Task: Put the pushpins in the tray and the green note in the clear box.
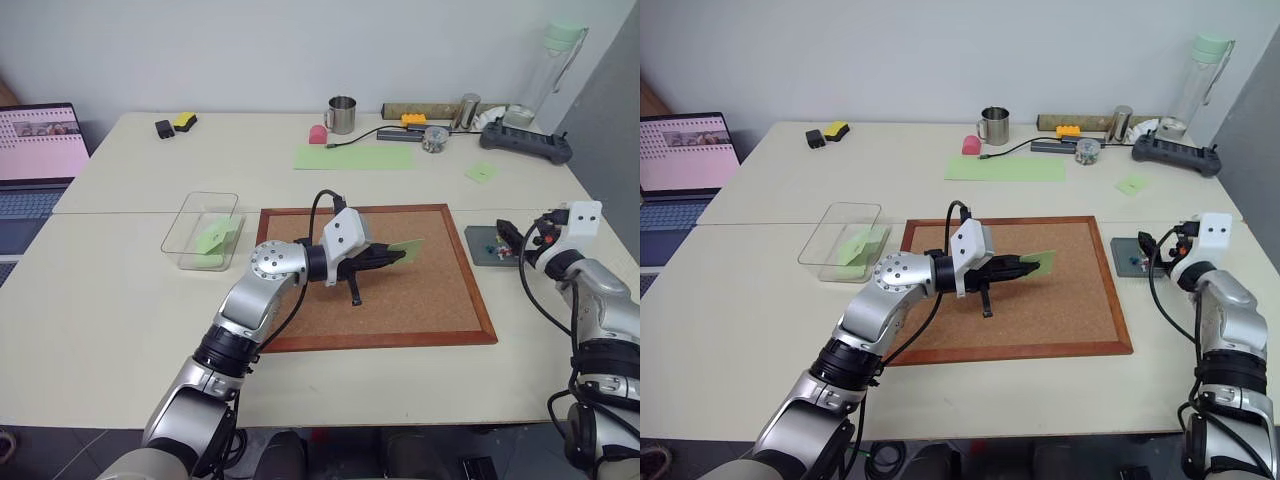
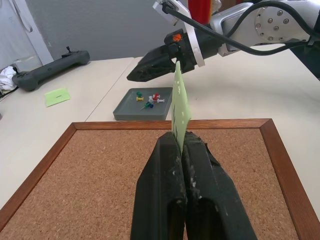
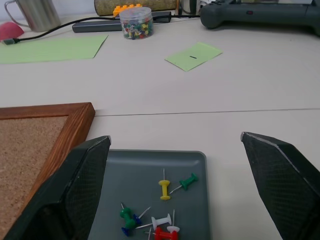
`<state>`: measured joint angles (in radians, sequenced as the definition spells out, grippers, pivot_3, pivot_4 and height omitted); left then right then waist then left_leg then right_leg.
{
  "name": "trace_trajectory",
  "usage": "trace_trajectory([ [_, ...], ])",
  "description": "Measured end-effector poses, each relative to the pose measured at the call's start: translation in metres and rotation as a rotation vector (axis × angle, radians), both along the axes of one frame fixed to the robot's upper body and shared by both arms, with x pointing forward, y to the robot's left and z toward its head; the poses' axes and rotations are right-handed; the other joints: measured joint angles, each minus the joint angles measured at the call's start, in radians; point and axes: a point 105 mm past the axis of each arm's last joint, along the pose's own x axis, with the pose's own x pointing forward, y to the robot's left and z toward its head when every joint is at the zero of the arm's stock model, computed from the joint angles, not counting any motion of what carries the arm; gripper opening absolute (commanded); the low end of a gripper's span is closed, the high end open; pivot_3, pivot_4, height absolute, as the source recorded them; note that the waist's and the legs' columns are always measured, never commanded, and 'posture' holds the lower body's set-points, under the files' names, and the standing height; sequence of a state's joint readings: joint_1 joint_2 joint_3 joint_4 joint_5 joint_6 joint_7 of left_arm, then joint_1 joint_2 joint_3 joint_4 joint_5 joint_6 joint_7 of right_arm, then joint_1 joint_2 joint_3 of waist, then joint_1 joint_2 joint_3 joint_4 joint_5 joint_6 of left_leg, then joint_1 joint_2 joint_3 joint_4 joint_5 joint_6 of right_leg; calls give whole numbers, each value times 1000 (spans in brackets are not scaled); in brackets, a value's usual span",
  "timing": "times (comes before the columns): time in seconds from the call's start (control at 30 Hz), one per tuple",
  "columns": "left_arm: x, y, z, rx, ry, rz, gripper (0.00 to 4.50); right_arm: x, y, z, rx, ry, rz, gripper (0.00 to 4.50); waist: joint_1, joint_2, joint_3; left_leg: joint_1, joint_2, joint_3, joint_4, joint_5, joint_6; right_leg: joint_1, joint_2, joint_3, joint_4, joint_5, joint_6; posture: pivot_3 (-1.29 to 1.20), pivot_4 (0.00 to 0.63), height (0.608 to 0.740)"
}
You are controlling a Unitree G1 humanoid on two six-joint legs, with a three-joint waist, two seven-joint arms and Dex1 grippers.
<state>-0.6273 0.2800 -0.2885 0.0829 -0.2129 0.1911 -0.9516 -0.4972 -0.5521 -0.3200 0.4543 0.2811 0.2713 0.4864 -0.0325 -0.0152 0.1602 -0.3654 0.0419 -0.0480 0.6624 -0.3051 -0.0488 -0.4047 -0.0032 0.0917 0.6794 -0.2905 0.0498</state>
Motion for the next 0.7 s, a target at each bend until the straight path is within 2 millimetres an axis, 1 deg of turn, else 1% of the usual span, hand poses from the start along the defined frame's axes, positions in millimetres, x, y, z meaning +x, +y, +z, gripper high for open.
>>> trace_trajectory([
  [0.07,1,1,0,-1,10,6,0,-2,4,-5,-38,6,29,4404,0,0,0,0,0,0,0,0,0,0,0,0,0,0,0,0,150,740],
  [0.13,6,5,1,-17,27,46,0,-7,20,-8,-88,-4,128,4404,0,0,0,0,0,0,0,0,0,0,0,0,0,0,0,0,150,740],
  [0.23,14,12,8,-50,26,109,0,-12,38,4,-124,-59,233,4404,1,0,0,0,0,-1,0,0,0,0,0,0,0,0,0,0,150,740],
  [0.27,19,16,12,-69,31,150,0,-17,47,10,-130,-82,289,4404,1,1,0,0,0,-1,0,0,0,0,0,-1,0,0,0,0,150,740],
  [0.3,27,24,15,-96,43,211,0,-24,61,17,-126,-102,364,4404,1,1,0,0,1,-1,0,0,0,0,0,-1,0,0,0,0,150,740],
  [0.37,42,47,22,-138,61,357,0,-42,90,33,-84,-140,515,4404,-2,1,0,0,1,-3,0,0,0,0,1,-1,1,0,0,0,150,740],
  [0.47,54,82,26,-179,61,546,0,-62,121,58,-5,-183,655,4404,0,1,0,-1,1,-3,0,0,0,0,1,-2,0,0,0,0,150,740],
  [0.53,60,109,26,-214,61,691,0,-76,138,72,34,-202,737,4404,3,0,1,-1,1,-3,0,0,0,0,0,-2,0,0,0,0,150,740],
  [0.57,62,120,25,-224,64,746,0,-81,144,77,39,-208,760,4404,3,0,1,-1,1,-4,0,0,0,0,0,-3,0,0,0,0,150,740],
  [0.67,68,165,24,-232,22,965,0,-90,154,85,47,-203,796,4404,6,0,1,-1,1,-4,1,0,0,0,0,-3,0,0,0,0,150,740],
  [0.7,70,183,25,-240,3,1052,0,-92,157,87,58,-201,806,4404,6,0,1,-1,1,-4,1,0,0,0,0,-3,0,0,0,0,150,740],
])
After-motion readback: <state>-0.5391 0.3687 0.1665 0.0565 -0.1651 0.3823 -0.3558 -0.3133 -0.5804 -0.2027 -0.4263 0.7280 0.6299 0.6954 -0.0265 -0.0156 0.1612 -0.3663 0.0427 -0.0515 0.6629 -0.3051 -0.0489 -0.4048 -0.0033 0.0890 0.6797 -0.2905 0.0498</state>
